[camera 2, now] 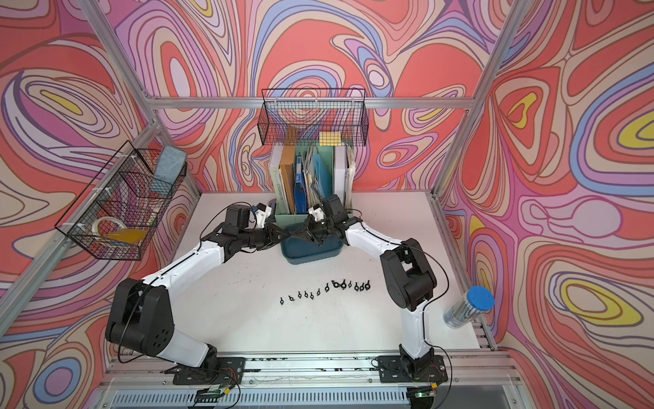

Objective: Take out the wing nut from the storage box
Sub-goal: Pick up the wing nut from the storage box.

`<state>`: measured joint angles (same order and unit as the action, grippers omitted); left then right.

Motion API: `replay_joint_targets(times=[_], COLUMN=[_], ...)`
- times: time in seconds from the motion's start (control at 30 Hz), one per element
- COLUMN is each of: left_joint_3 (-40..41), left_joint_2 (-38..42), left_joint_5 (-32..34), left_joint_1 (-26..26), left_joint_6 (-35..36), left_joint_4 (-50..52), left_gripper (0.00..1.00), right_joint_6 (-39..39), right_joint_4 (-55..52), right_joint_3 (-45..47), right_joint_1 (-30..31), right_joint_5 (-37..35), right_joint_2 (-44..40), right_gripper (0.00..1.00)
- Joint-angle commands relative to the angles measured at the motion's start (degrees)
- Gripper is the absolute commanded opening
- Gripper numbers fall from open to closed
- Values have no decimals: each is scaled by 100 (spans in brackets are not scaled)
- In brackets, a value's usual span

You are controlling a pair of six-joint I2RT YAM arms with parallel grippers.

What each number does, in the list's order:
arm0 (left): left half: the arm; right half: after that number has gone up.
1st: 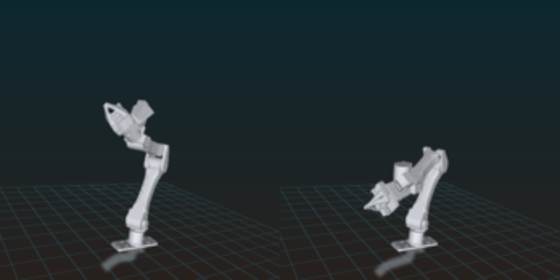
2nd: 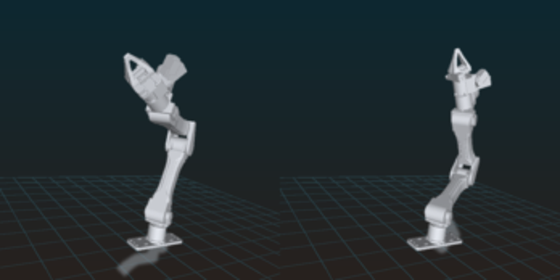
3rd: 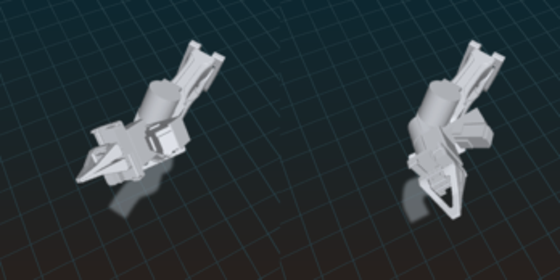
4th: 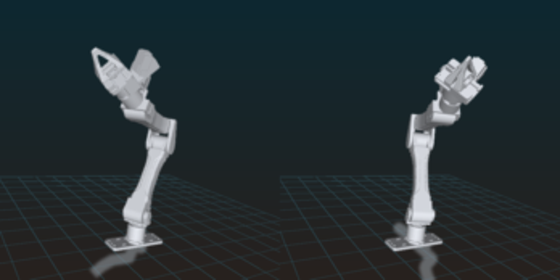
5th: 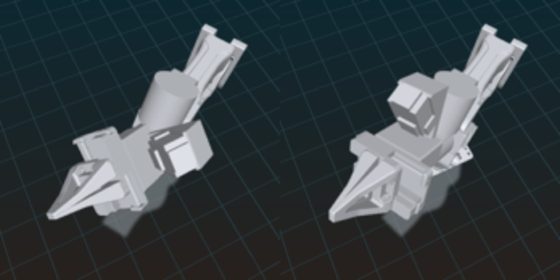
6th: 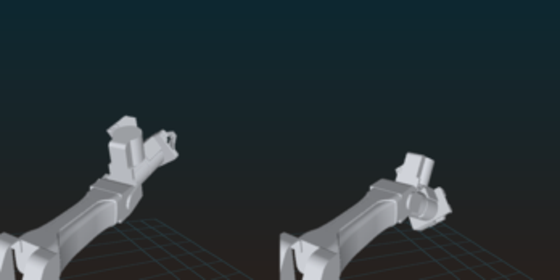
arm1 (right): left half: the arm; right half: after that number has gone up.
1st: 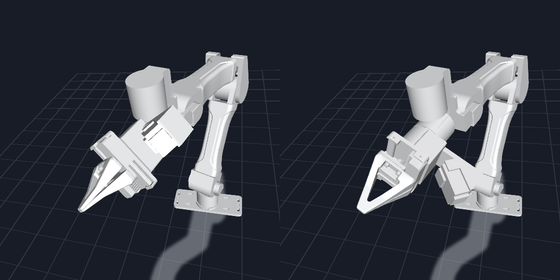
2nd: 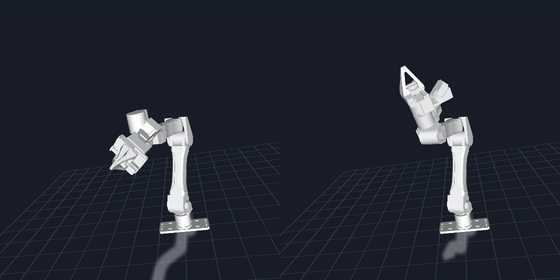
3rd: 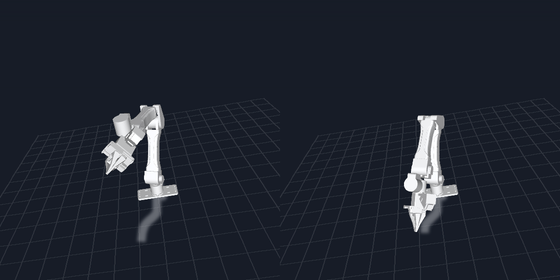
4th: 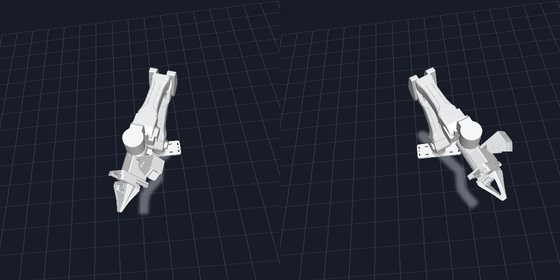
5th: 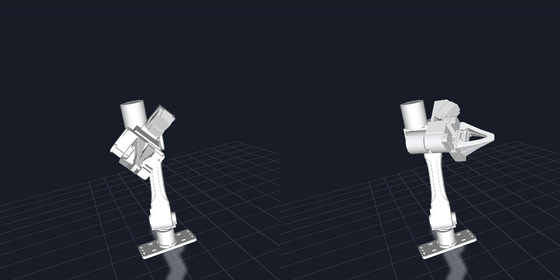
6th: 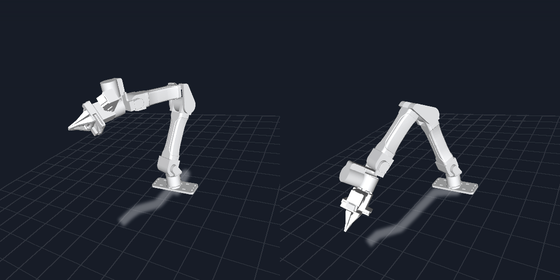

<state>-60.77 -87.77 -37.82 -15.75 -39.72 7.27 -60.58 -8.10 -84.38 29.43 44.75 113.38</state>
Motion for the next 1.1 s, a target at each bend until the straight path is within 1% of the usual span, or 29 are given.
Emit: replay_joint_targets(times=[0.0,0.8,0.97,1.07], left_joint_3=[31,-160,-165,-147], left_joint_2=[-56,-198,-180,-162], left_joint_5=[-42,65,37,-6], left_joint_1=[-22,-24,-12,-23], left_joint_6=[2,96,79,72], left_joint_4=[-111,-24,-62,-129], left_gripper=[22,20,21,23], right_joint_6=[-13,-52,-46,-42], right_joint_4=[115,186,157,139], right_joint_3=[89,117,133,132], right_joint_1=[1,12,16,19], right_joint_5=[86,287,288,288], right_joint_2=[88,144,183,194], right_gripper=[0,0,0,0])
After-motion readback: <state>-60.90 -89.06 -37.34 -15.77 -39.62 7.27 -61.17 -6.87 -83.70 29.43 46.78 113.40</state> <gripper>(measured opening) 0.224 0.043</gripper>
